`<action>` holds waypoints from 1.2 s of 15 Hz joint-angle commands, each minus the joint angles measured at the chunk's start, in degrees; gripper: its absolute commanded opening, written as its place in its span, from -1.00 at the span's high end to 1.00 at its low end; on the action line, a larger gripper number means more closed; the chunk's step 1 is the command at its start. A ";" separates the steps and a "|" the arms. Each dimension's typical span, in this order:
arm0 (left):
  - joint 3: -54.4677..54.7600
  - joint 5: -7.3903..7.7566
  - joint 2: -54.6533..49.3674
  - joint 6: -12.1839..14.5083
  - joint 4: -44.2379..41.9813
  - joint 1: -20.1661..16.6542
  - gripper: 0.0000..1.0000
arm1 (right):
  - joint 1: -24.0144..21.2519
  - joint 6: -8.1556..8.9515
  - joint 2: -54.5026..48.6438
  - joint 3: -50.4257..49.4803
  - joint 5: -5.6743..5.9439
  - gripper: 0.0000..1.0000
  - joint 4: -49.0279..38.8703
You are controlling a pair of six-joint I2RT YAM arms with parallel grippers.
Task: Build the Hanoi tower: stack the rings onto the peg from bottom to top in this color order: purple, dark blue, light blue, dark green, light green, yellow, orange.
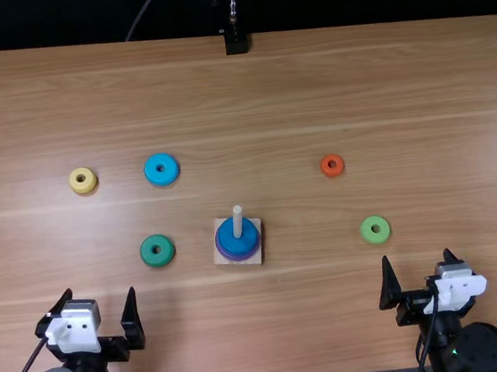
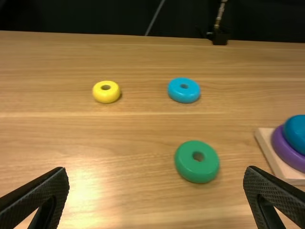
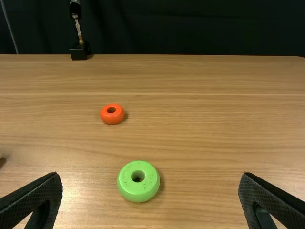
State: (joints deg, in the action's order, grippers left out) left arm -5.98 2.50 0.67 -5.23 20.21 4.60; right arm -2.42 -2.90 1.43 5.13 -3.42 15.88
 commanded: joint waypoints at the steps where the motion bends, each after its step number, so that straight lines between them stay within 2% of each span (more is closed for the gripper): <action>1: 5.01 3.61 -0.67 0.28 1.20 0.50 -1.00 | -0.84 -0.06 -1.43 -3.89 -0.27 -1.00 2.43; 3: -2.99 4.04 2.94 0.28 -0.70 -0.12 -1.00 | -0.84 -0.16 -1.43 -3.98 -0.27 -1.00 2.43; 5: -11.86 4.04 13.48 0.28 -0.91 -1.35 -1.00 | -0.84 -0.06 -1.43 -3.98 -0.27 -1.00 2.43; 7: -21.97 3.83 20.78 0.17 -0.06 -0.91 -1.00 | -0.84 -0.16 -1.43 -3.89 -0.27 -1.00 2.43; 8: -26.45 3.19 24.73 0.28 0.78 -0.29 -1.00 | -0.84 -0.16 -1.43 -3.89 -0.27 -1.00 2.43; 12: -41.31 2.98 37.65 0.28 7.64 1.64 -1.00 | -0.84 -0.06 -1.43 -3.98 -0.27 -1.00 2.43; 13: -43.68 2.56 39.41 0.38 7.53 3.75 -1.00 | -0.84 -0.06 -1.43 -3.89 -0.27 -1.00 2.43; 14: -45.09 0.13 39.32 0.49 7.22 5.51 -1.00 | -0.84 -0.06 -1.43 -3.89 -0.27 -1.00 2.43; 15: -44.82 -2.50 38.71 0.49 7.00 5.42 -1.00 | -0.84 -0.16 -1.43 -3.89 -0.27 -1.00 2.43; 16: -44.47 -3.87 37.83 0.81 7.00 4.36 -1.00 | -0.84 -0.06 -1.43 -3.98 -0.27 -1.00 2.43; 17: -42.36 -3.98 34.93 1.44 7.11 1.46 -1.00 | -0.84 -0.06 -1.43 -3.89 -0.27 -1.00 2.43; 18: -38.76 -3.24 30.45 2.39 7.22 -1.26 -1.00 | -0.84 -0.16 -1.43 -3.98 -0.27 -1.00 2.43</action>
State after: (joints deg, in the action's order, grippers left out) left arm -46.30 0.23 33.19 -4.27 27.20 4.38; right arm -2.42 -2.90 1.43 5.13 -3.44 15.90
